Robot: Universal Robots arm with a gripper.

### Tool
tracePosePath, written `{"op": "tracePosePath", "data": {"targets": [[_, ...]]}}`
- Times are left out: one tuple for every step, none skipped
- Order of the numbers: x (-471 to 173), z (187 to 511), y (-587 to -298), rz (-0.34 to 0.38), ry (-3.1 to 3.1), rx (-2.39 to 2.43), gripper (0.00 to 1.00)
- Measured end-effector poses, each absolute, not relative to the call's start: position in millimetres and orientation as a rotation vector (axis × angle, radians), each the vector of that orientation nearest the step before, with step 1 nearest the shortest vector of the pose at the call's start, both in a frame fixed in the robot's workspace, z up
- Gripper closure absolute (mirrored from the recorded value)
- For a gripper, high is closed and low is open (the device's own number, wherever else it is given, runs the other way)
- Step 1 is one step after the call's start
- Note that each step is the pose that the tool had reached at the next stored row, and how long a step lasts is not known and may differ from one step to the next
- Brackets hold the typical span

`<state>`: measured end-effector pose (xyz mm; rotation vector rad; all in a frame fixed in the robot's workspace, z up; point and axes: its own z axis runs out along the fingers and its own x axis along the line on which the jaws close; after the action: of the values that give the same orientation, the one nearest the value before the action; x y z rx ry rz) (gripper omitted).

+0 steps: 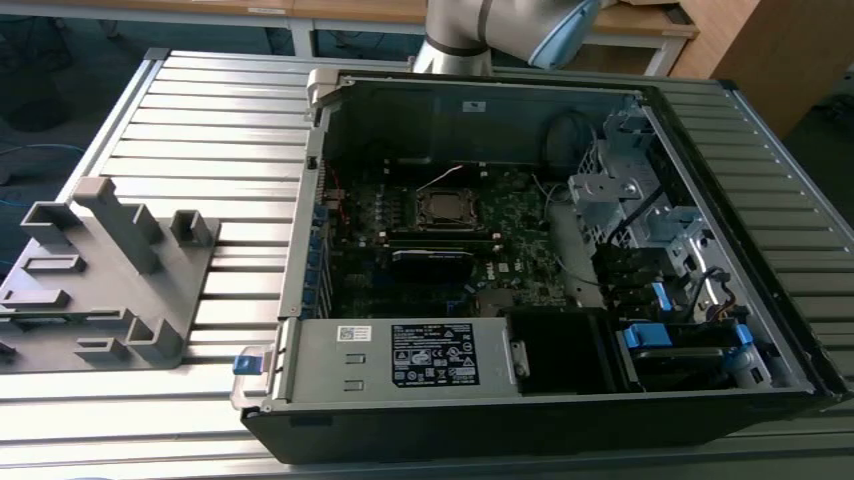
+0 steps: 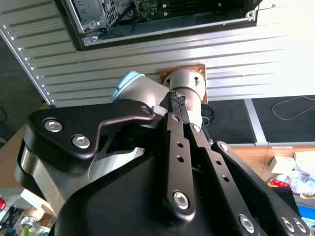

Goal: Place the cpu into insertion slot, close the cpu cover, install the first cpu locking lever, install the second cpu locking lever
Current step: 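Install the first cpu locking lever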

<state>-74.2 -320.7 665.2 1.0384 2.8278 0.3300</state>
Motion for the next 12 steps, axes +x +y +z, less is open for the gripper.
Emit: {"op": "tracePosePath", "data": {"targets": [[-74.2,669.7,-320.7,0.33,2.827,1.041,0.89],[-74.1,674.2,-320.6,0.33,2.826,1.043,0.89],[-74.1,679.0,-320.6,0.329,2.825,1.046,0.89],[-74.2,683.5,-320.6,0.329,2.823,1.048,0.89],[-74.2,687.9,-320.6,0.329,2.822,1.051,0.89],[-74.2,692.4,-320.6,0.329,2.821,1.053,0.89],[-74.1,695.7,-320.5,0.329,2.82,1.055,0.89],[-74.2,694.1,-320.6,0.329,2.82,1.055,0.89],[-74.4,692.4,-320.5,0.328,2.82,1.055,0.89],[-74.5,690.9,-320.6,0.325,2.82,1.055,0.89],[-74.5,690.8,-320.6,0.324,2.82,1.054,0.89],[-74.5,690.9,-320.6,0.324,2.82,1.054,0.89]]}}
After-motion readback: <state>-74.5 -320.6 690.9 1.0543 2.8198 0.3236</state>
